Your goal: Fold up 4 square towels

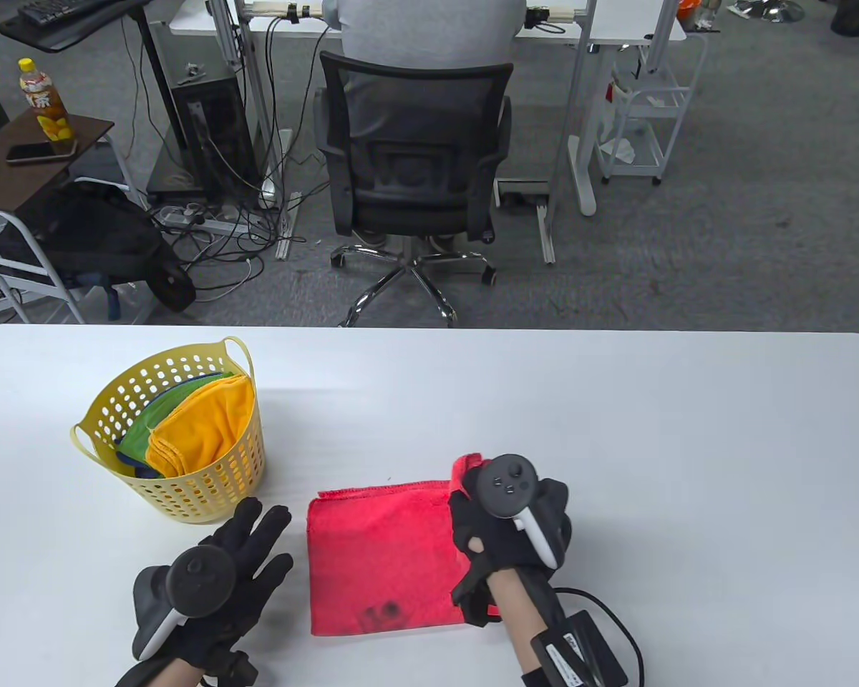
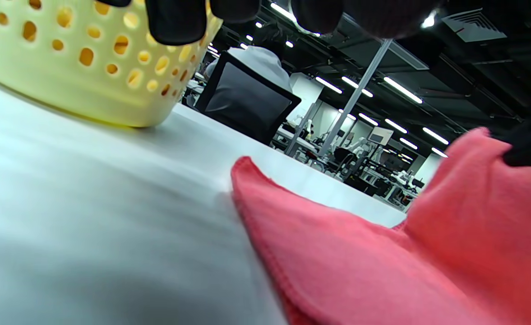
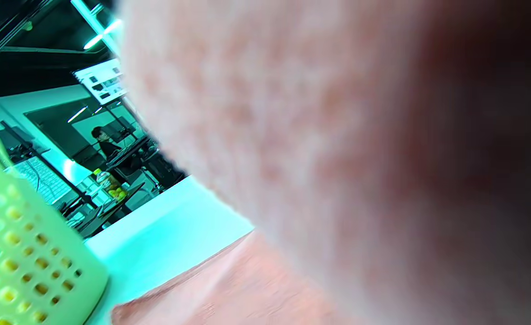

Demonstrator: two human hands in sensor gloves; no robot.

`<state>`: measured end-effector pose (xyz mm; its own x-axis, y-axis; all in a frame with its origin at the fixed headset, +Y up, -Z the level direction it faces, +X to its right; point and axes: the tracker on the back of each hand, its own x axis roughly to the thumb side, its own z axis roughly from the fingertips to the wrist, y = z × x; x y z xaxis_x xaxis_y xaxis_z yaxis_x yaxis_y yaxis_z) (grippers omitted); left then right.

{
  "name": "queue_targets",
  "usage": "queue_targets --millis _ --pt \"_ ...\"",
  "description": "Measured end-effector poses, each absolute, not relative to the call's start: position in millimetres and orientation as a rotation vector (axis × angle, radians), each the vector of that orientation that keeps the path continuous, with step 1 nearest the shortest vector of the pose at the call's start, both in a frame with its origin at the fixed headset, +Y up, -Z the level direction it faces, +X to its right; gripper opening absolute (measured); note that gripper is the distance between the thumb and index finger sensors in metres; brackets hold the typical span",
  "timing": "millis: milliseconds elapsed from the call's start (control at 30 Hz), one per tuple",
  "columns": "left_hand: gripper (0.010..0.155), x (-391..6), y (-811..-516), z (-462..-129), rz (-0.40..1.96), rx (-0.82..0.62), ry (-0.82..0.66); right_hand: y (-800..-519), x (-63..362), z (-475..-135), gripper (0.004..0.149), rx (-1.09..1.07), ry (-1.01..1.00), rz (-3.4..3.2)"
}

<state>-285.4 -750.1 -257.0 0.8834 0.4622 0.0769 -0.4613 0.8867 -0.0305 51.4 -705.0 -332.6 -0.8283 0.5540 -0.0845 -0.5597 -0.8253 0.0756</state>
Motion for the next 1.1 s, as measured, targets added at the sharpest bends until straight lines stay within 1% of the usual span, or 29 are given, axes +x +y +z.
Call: queue_targets --millis 67,167,333,467,633,767,933,1000,1067,1100 --pt "0.066 -286.6 -748.2 -256.5 0.489 -0.004 -0.083 -706.0 23.0 -333.0 0.042 -0.053 0.158 2.577" --pt "0.066 -288.8 -746.5 -256.4 0.493 0.007 -0.076 -715.8 -14.6 -336.5 0.042 -0.027 0.208 2.626" --pt "0.067 -293.6 -746.4 -258.0 0.505 0.005 -0.061 -747.1 -65.6 -342.3 0.042 0.000 0.279 2.712" --pt "0.067 -296.8 -746.1 -259.2 0.515 0.005 -0.052 -768.8 -87.0 -343.4 0.042 0.025 0.333 2.749" --pt "0.066 -296.9 -745.7 -259.7 0.522 -0.001 -0.053 -775.5 -91.8 -339.0 0.046 0.091 0.455 2.686" --pt "0.066 -294.6 -746.1 -259.4 0.518 -0.006 -0.064 -773.0 -91.7 -333.5 0.056 0.184 0.640 2.538" --pt "0.066 -294.7 -746.1 -258.9 0.522 -0.004 -0.066 -763.1 -90.4 -323.4 0.062 0.358 0.854 2.245" --pt "0.066 -295.9 -745.8 -258.8 0.529 -0.002 -0.062 -749.2 -83.1 -322.0 0.063 0.391 0.845 2.153" --pt "0.066 -297.0 -745.9 -259.0 0.533 -0.001 -0.058 -726.6 -64.3 -326.0 0.063 0.366 0.728 2.169" --pt "0.066 -297.3 -746.0 -259.1 0.533 0.000 -0.056 -714.3 -48.7 -330.7 0.063 0.314 0.610 2.228"
